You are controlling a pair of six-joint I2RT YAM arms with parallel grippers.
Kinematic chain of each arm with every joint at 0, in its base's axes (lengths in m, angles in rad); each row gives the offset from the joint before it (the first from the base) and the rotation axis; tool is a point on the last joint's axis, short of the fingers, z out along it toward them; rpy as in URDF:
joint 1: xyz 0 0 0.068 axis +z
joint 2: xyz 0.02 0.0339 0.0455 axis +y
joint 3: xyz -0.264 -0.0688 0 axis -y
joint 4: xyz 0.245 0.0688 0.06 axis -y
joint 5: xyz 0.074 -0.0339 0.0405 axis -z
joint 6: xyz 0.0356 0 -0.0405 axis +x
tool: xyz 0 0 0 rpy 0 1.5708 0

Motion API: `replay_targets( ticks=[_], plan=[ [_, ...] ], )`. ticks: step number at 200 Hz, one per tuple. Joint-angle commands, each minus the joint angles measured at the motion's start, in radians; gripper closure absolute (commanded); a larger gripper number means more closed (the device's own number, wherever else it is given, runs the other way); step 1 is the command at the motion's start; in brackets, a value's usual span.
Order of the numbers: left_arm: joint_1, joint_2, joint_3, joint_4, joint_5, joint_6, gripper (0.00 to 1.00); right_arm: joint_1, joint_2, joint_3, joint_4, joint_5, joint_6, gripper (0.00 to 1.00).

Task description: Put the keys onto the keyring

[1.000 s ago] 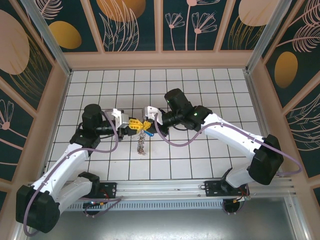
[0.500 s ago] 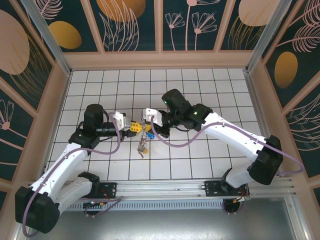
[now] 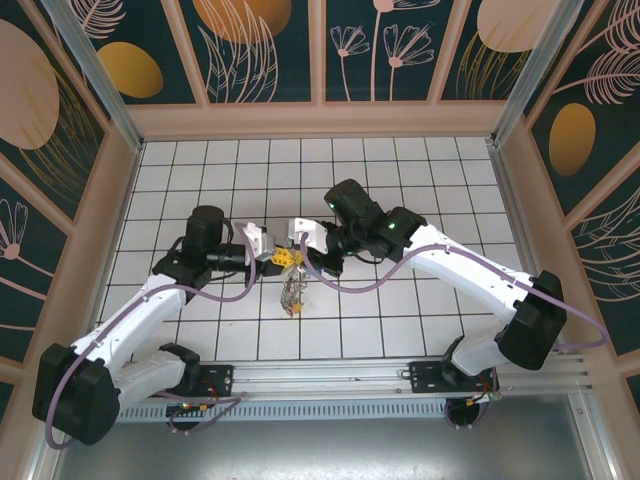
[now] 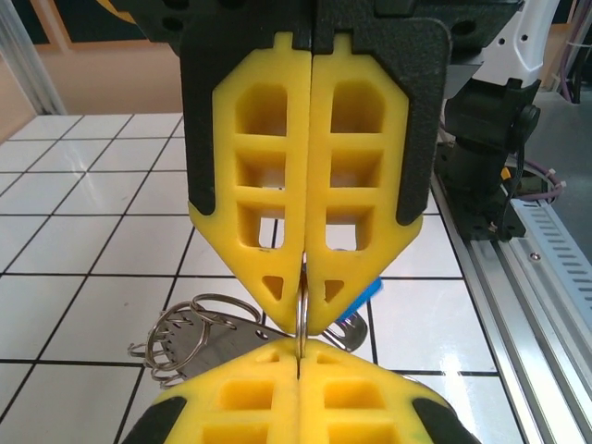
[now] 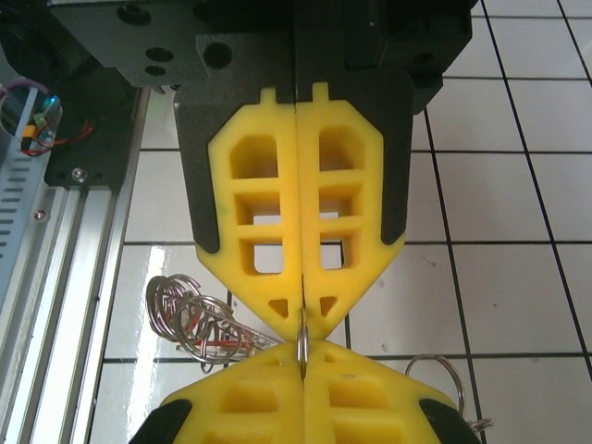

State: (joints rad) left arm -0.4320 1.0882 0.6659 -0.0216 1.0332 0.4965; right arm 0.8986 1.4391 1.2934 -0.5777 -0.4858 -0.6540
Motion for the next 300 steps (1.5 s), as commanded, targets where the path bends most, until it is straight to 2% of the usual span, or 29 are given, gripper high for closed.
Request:
replay_targets(
  ticks=[1,32,46,60,78,90,96,119,133,145,161,170,222,259,300],
  plan=[
    [-0.076,0.031,0.03,0.099,0.033,-0.014,0.95,0.04,-0.011,0.043,0.194,-0.05,-0.039,1.0],
    [-0.131,0.077,0.051,0.141,0.024,-0.006,0.94,0.009,-0.005,0.046,0.2,-0.081,-0.042,1.0],
    [-0.144,0.105,0.084,0.138,0.021,-0.009,0.86,0.006,-0.009,0.044,0.194,-0.079,-0.058,1.0],
    [-0.157,0.13,0.116,0.152,0.022,-0.032,0.84,-0.003,-0.017,0.031,0.166,-0.059,-0.091,1.0],
    [-0.192,0.149,0.15,0.178,-0.019,-0.06,0.87,-0.042,-0.051,-0.03,0.19,-0.078,-0.108,1.0],
    [-0.209,0.155,0.162,0.189,-0.062,-0.08,0.94,-0.063,-0.075,-0.073,0.23,-0.119,-0.096,1.0],
    [-0.211,0.156,0.164,0.191,-0.08,-0.09,1.0,-0.072,-0.085,-0.091,0.249,-0.136,-0.087,1.0],
    [-0.214,0.137,0.132,0.238,-0.156,-0.155,1.0,-0.082,-0.111,-0.131,0.268,-0.151,-0.081,1.0],
    [-0.214,0.102,0.079,0.329,-0.154,-0.207,1.0,-0.099,-0.133,-0.15,0.257,-0.146,-0.081,1.0],
    [-0.214,0.067,0.001,0.513,-0.147,-0.306,1.0,-0.127,-0.154,-0.168,0.236,-0.159,-0.084,1.0],
    [-0.214,0.036,-0.071,0.706,-0.157,-0.408,1.0,-0.17,-0.185,-0.187,0.184,-0.188,-0.1,0.87],
    [-0.214,0.029,-0.085,0.743,-0.16,-0.433,1.0,-0.19,-0.201,-0.197,0.16,-0.204,-0.104,0.85],
    [-0.215,0.011,-0.097,0.741,-0.158,-0.404,1.0,-0.237,-0.236,-0.245,0.16,-0.239,-0.095,0.79],
    [-0.214,0.031,-0.091,0.731,-0.112,-0.391,1.0,-0.237,-0.228,-0.241,0.194,-0.273,-0.085,0.79],
    [-0.214,0.04,-0.075,0.687,-0.116,-0.373,1.0,-0.25,-0.267,-0.241,0.191,-0.267,-0.104,0.79]
  ],
)
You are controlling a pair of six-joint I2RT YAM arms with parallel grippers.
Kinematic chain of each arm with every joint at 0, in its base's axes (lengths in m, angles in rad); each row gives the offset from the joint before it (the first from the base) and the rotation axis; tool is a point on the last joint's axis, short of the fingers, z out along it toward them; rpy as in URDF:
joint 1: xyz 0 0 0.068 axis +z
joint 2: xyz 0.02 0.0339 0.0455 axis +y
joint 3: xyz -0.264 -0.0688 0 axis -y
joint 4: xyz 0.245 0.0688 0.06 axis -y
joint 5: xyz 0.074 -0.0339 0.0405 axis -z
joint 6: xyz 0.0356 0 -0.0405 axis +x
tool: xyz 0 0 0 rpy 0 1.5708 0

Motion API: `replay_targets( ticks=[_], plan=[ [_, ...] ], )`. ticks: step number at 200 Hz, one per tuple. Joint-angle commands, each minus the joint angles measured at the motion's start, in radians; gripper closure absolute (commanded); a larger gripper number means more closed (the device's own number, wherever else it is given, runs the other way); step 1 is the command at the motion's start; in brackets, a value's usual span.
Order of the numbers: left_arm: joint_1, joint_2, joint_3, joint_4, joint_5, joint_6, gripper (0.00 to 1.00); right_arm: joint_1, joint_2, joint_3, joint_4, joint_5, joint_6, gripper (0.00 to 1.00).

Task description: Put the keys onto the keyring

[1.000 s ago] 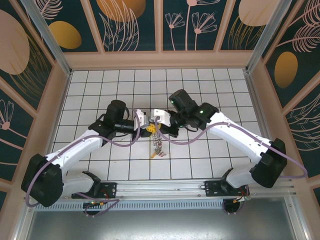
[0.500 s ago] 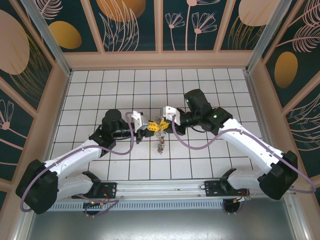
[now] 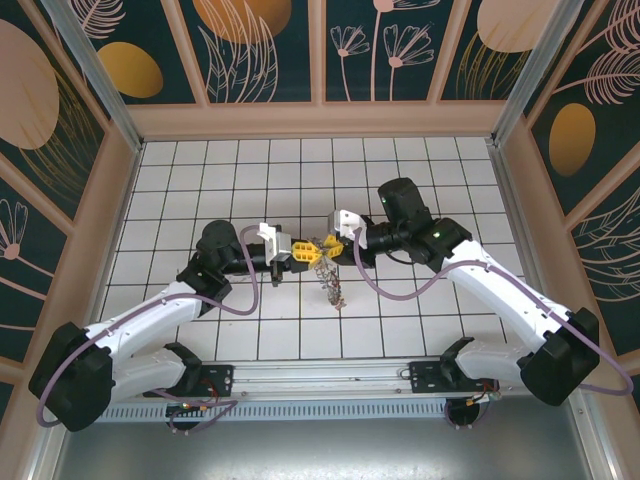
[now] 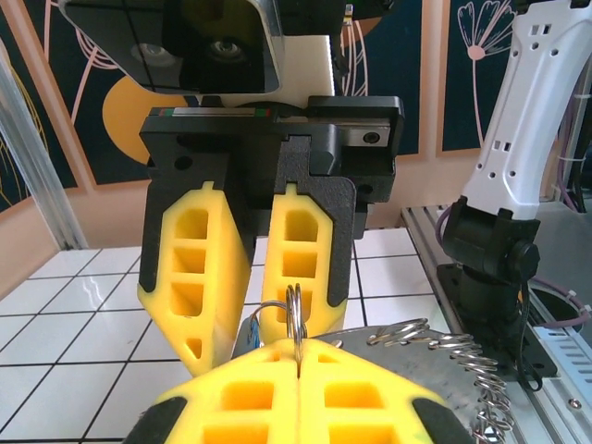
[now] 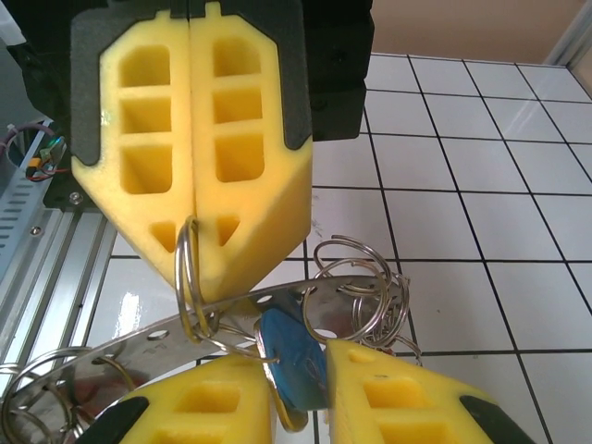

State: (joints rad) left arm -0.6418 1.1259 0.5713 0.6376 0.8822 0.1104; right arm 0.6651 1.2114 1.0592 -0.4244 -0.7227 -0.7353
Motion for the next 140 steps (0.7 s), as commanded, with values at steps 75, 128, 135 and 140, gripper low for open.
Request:
replay_targets(
  ticks=[75,128,135,140],
  plan=[
    [-0.004,0.025,0.009,0.053,0.041,-0.009,1.0,-0.011,-0.153,-0.104,0.179,-0.061,0.017,0.77],
    [-0.005,0.031,-0.001,0.088,0.04,-0.036,1.0,-0.002,-0.096,-0.1,0.178,-0.076,0.009,0.78],
    [-0.003,0.029,-0.001,0.088,0.039,-0.036,1.0,-0.002,-0.091,-0.098,0.173,-0.08,0.007,0.78],
    [-0.005,0.029,-0.002,0.088,0.038,-0.035,1.0,-0.002,-0.089,-0.098,0.171,-0.081,0.005,0.78]
  ],
)
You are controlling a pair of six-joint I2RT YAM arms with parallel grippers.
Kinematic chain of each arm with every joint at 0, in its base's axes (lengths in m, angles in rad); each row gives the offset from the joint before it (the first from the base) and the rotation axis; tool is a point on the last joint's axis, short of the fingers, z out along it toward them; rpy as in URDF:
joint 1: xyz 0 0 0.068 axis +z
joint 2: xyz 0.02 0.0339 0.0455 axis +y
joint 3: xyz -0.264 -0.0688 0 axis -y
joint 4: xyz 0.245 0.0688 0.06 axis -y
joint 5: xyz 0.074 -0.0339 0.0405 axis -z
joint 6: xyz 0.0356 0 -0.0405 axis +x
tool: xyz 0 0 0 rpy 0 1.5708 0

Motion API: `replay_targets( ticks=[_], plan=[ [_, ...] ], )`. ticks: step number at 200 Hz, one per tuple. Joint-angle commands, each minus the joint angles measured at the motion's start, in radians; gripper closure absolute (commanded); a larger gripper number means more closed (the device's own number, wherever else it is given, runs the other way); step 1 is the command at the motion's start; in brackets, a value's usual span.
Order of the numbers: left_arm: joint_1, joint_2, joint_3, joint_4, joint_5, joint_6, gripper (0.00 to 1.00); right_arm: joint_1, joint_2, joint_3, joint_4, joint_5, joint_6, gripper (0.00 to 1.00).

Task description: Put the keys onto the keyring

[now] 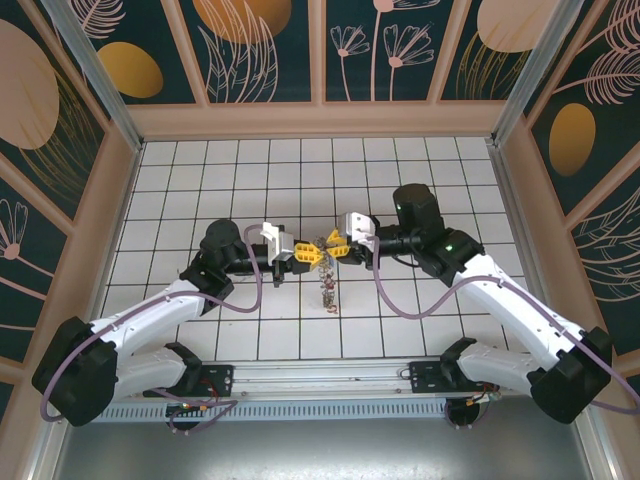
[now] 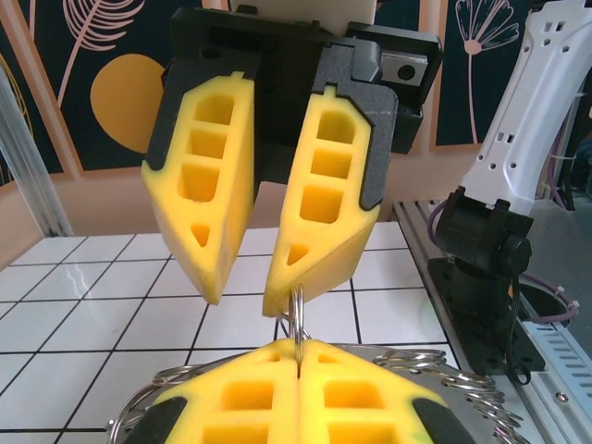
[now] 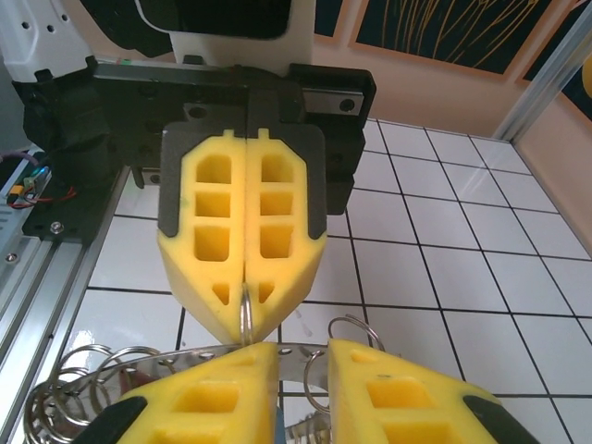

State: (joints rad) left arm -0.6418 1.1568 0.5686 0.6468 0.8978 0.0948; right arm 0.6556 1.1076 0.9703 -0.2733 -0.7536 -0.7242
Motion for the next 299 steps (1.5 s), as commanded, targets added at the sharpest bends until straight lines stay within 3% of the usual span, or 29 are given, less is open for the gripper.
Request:
replay_targets(
  ticks=[1,79,116,182,192,200,246,263,299],
  plan=[
    [-0.004,-0.002,0.0,0.079,0.022,-0.02,1.0,0.007,0.015,-0.01,0.02,-0.05,-0.005,0.78],
    [-0.005,0.006,0.009,0.091,0.027,-0.017,1.0,0.001,0.002,-0.006,-0.05,-0.043,-0.018,0.77],
    [-0.004,0.01,0.006,0.111,0.03,-0.02,1.0,-0.017,-0.069,-0.065,0.006,-0.021,0.006,0.76],
    [-0.004,0.021,0.015,0.103,0.044,-0.009,1.0,-0.015,-0.078,-0.073,0.042,-0.123,0.048,0.76],
    [-0.005,0.021,0.015,0.103,0.043,-0.008,1.0,-0.008,-0.066,-0.071,0.046,-0.123,0.049,0.74],
    [-0.005,0.02,0.015,0.103,0.043,-0.008,1.0,-0.002,-0.057,-0.072,0.048,-0.117,0.046,0.64],
    [-0.004,0.008,0.011,0.106,0.048,-0.009,1.0,0.023,-0.016,-0.066,0.06,-0.057,0.045,0.65],
    [-0.006,0.009,0.01,0.106,0.052,-0.011,1.0,0.027,-0.004,-0.058,0.051,-0.06,0.036,0.7],
    [-0.006,0.02,0.02,0.091,0.048,-0.014,1.0,0.03,-0.001,-0.054,0.04,-0.069,0.02,0.96]
  ],
)
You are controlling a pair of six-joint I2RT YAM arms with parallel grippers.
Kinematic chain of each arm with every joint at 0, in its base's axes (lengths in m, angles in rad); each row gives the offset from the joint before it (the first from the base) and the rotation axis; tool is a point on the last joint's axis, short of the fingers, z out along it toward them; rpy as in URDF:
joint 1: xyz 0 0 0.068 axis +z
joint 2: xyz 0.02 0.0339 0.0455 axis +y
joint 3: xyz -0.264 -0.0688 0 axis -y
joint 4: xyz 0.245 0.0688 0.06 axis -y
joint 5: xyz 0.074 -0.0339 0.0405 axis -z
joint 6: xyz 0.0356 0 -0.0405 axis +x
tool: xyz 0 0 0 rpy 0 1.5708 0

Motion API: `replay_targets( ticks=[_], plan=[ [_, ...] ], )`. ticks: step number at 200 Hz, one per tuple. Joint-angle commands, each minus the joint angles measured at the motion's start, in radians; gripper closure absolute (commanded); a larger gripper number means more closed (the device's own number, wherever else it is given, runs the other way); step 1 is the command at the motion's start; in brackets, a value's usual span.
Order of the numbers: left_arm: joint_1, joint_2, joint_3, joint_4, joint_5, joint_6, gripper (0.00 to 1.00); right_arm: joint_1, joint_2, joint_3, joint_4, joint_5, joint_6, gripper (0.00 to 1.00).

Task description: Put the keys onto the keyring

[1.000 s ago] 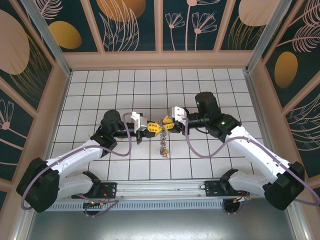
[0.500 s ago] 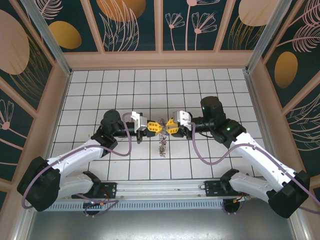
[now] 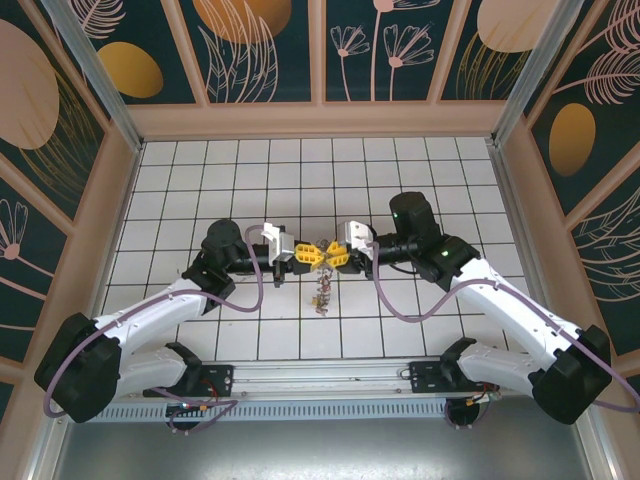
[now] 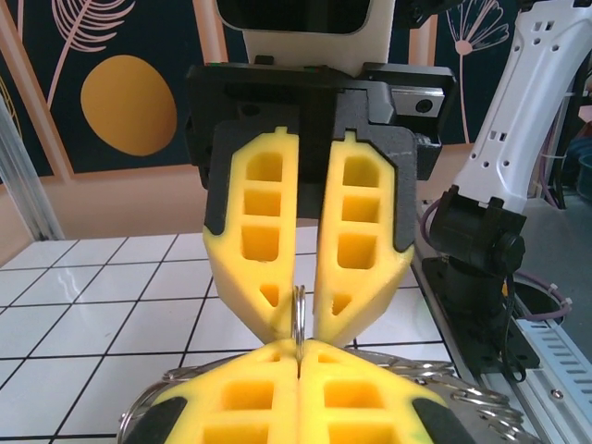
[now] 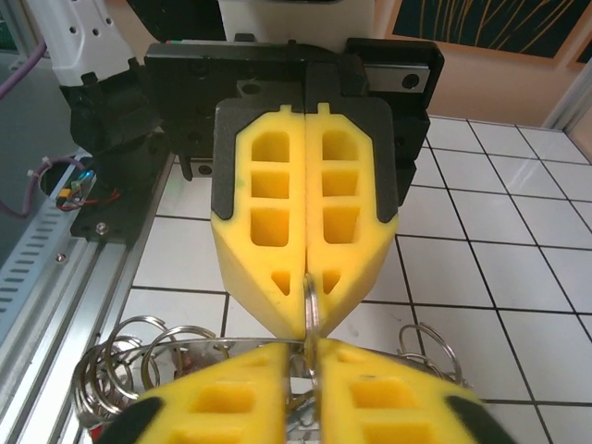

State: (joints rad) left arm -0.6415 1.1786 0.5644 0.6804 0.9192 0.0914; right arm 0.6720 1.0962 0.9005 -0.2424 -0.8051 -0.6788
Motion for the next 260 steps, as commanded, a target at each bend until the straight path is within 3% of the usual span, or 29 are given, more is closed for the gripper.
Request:
replay_targets(
  ticks=[1,46,76,89,108,130,172,202,233,247,260],
  plan=[
    [-0.006,-0.001,0.025,0.055,0.026,-0.011,1.0,0.014,0.01,0.016,0.008,-0.018,-0.025,0.96],
    [-0.006,-0.003,0.046,-0.014,0.011,0.007,1.0,0.015,0.004,0.02,-0.003,0.016,-0.033,1.0],
    [-0.006,-0.027,0.098,-0.245,-0.039,0.115,0.68,0.015,0.01,0.043,-0.065,0.067,-0.04,1.0],
    [-0.006,-0.034,0.133,-0.384,-0.064,0.196,0.63,0.018,0.014,0.054,-0.094,0.076,-0.049,1.0],
    [-0.006,-0.025,0.175,-0.531,-0.089,0.296,0.67,0.024,0.026,0.066,-0.119,0.091,-0.059,1.0],
    [-0.006,-0.002,0.199,-0.592,-0.092,0.33,0.77,0.031,0.047,0.084,-0.126,0.097,-0.062,1.0],
    [-0.006,0.022,0.209,-0.621,-0.075,0.358,0.77,0.035,0.068,0.097,-0.102,0.099,-0.05,1.0],
    [-0.006,0.021,0.211,-0.626,-0.081,0.371,0.9,0.046,0.078,0.104,-0.107,0.098,-0.054,1.0],
    [-0.007,0.026,0.216,-0.587,-0.054,0.344,0.91,0.055,0.101,0.118,-0.106,0.068,-0.031,1.0],
    [-0.006,0.042,0.237,-0.599,-0.032,0.346,1.0,0.055,0.114,0.132,-0.116,0.058,-0.021,1.0],
    [-0.006,0.049,0.247,-0.621,0.01,0.377,1.0,0.056,0.114,0.129,-0.117,0.065,-0.012,1.0]
  ],
)
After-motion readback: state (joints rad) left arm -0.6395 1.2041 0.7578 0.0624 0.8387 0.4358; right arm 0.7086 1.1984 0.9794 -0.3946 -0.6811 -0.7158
